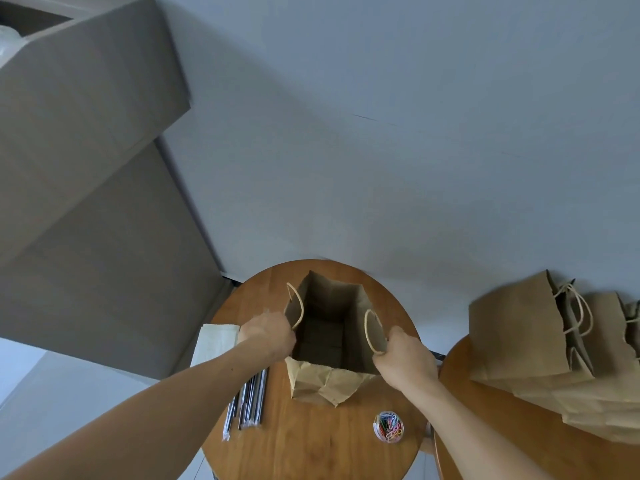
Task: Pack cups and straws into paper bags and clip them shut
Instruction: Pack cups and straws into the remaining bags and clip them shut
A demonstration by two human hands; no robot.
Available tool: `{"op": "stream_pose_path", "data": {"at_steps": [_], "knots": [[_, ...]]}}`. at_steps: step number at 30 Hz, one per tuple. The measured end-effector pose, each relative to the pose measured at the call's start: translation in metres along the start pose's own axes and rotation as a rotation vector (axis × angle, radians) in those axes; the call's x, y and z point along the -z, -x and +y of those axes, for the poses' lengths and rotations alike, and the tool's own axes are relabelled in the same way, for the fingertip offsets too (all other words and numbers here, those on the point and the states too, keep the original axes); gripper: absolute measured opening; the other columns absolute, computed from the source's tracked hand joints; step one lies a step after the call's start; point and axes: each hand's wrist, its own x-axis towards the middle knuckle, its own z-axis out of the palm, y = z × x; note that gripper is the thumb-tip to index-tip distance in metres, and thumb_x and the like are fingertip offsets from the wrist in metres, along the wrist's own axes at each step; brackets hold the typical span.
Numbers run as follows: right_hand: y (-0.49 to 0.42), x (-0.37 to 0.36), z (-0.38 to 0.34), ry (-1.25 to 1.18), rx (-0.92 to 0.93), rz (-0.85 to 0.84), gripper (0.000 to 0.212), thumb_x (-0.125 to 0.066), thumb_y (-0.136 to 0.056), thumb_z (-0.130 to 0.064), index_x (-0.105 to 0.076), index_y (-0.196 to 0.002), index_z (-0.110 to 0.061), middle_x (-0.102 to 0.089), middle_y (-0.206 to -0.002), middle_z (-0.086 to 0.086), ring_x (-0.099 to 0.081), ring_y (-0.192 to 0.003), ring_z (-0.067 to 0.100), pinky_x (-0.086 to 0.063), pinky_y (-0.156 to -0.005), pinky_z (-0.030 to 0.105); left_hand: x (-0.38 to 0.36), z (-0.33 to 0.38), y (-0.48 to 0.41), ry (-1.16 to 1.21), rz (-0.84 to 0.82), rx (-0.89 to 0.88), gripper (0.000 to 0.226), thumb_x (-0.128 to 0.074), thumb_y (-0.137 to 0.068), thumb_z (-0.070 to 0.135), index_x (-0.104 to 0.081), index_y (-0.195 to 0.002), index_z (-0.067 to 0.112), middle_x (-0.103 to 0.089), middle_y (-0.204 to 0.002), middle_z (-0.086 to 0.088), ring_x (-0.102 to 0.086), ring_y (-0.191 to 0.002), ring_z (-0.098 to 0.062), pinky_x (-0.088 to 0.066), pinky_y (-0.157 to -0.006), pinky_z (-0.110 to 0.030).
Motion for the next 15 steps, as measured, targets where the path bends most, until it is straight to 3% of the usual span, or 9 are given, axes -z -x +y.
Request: {"op": "stream_pose_path", "data": {"at_steps": [5,9,12,15], "knots": [[-0.003,0.006,0.006,-0.040,-0.003,0.036,0.030,-0.068,-0.086,-0.044,-0.054,-0.108,-0.028,-0.064,-0.094,-0.010,-0.064,-0.075,0.012,-0.045,-0.055,0.013,0.009,-0.010,-0.007,0.004,-0.005,0.039,0.019,-0.053,-0.096,0.030,-0.058,-0.080,0.019,-0.060,-0.071,0.004,-0.059,-0.058,-0.009,-0.041,-0.048,-0.019],[0.001,0.002,0.001,-0.092,0.010,-0.054,0.035,-0.066,-0.087,-0.046,-0.051,-0.113,-0.028,-0.061,-0.097,-0.012,-0.065,-0.079,0.011,-0.048,-0.059,0.014,0.008,-0.010,-0.006,0.092,-0.050,-0.019,0.025,-0.053,-0.093,0.037,-0.055,-0.073,0.022,-0.063,-0.066,0.003,-0.064,-0.051,-0.009,-0.042,-0.043,-0.017],[0.006,-0.005,-0.009,-0.128,0.025,-0.182,0.035,-0.063,-0.089,-0.047,-0.053,-0.115,-0.027,-0.061,-0.093,-0.013,-0.063,-0.074,0.008,-0.054,-0.062,0.017,0.001,-0.001,-0.001,0.168,-0.257,-0.105,0.033,-0.055,-0.091,0.048,-0.061,-0.078,0.018,-0.069,-0.060,0.001,-0.067,-0.045,-0.011,-0.048,-0.043,-0.017],[0.003,0.000,-0.010,-0.114,0.049,-0.239,0.050,-0.061,-0.087,-0.052,-0.047,-0.129,-0.028,-0.064,-0.107,-0.010,-0.066,-0.084,0.011,-0.058,-0.072,0.022,0.011,0.000,-0.006,0.184,-0.449,-0.161,0.046,-0.061,-0.084,0.058,-0.067,-0.082,0.012,-0.068,-0.056,0.001,-0.067,-0.046,-0.012,-0.051,-0.045,-0.020]]}}
